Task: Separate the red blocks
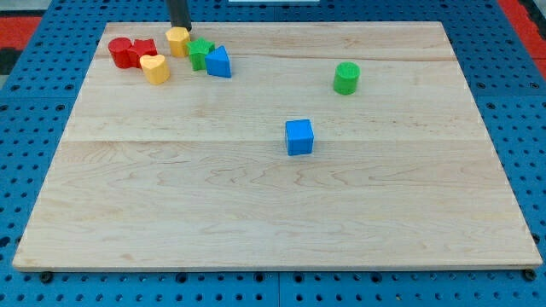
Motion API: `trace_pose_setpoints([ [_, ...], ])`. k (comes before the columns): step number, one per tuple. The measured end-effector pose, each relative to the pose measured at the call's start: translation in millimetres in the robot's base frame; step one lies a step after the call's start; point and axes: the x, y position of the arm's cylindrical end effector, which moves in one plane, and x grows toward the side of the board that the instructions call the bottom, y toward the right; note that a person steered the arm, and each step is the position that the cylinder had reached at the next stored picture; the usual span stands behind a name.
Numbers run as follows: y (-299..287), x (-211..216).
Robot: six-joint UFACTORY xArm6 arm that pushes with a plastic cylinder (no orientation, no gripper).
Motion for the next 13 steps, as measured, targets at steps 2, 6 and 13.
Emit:
trace_pose_setpoints([
  [2, -12, 4],
  [6, -116, 8],
  [13, -41, 36],
])
